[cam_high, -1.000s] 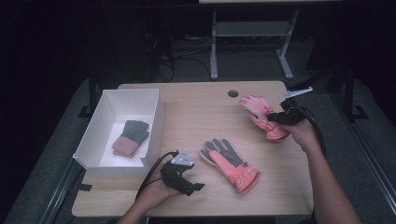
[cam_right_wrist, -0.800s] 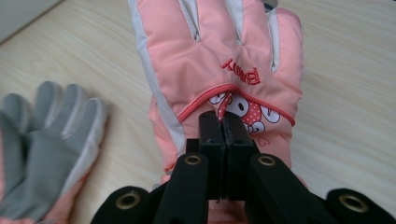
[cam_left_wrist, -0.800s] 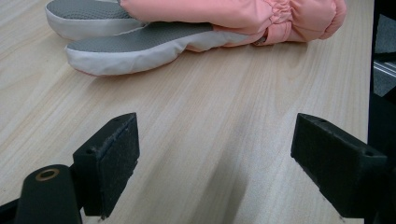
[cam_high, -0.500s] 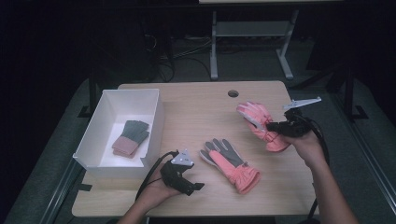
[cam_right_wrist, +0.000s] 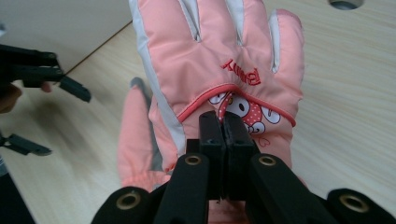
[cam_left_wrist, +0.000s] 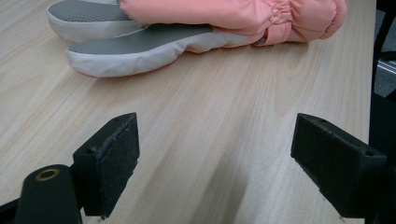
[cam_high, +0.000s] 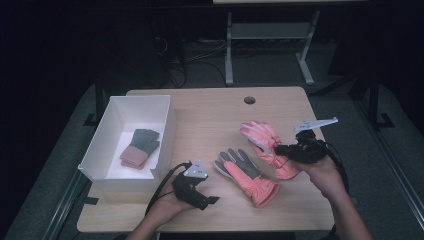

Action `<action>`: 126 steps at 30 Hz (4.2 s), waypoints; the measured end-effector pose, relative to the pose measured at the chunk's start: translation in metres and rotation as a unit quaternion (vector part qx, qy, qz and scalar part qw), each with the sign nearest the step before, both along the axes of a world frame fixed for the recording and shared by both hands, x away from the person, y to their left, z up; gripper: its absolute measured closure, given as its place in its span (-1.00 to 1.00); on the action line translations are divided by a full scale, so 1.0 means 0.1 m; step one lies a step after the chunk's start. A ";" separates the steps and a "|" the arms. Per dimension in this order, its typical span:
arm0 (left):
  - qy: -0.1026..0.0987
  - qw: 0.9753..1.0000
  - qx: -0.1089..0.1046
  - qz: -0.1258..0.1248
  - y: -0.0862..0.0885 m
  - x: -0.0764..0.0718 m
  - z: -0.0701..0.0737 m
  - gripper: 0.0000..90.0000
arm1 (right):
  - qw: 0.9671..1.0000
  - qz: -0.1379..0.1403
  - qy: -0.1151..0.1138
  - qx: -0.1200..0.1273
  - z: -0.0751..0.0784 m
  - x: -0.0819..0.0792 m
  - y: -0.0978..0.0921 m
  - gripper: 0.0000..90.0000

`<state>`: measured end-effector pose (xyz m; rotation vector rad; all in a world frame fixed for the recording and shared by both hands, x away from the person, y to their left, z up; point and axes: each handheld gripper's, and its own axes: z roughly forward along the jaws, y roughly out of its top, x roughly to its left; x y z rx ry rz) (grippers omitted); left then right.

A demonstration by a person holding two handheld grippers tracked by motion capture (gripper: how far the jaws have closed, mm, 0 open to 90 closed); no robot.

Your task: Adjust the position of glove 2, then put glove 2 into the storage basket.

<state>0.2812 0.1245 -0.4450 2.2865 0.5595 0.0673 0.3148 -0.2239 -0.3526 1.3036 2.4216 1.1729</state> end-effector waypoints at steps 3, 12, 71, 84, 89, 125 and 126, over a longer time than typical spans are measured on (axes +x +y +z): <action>-0.001 1.000 -0.001 -0.002 0.00 0.00 0.00 -0.67 | 1.000 0.002 0.003 0.000 0.01 -0.04 0.06 0.97; -0.003 1.000 -0.003 0.001 0.00 -0.01 0.01 -0.67 | 0.999 0.027 0.022 -0.011 -0.03 -0.15 0.42 0.97; 0.024 0.999 0.026 0.014 -0.64 0.26 -0.04 0.99 | 0.994 0.105 0.021 -0.035 -0.97 -0.18 -0.22 1.00; 0.033 0.999 0.017 0.014 -0.42 0.45 -0.03 0.99 | 0.983 0.181 0.034 -0.015 -1.03 -0.32 0.11 1.00; 0.053 0.999 0.002 0.006 -0.32 0.51 -0.05 0.96 | 0.976 0.212 0.035 -0.020 -1.04 -0.37 0.34 1.00; 0.035 0.996 -0.024 0.072 -0.07 0.44 0.49 -0.06 | 0.986 0.147 -0.058 0.045 -0.65 -0.31 0.32 1.00; 0.036 0.997 -0.027 0.070 -0.06 0.45 0.51 -0.09 | 0.987 0.146 -0.057 0.045 -0.66 -0.30 0.34 1.00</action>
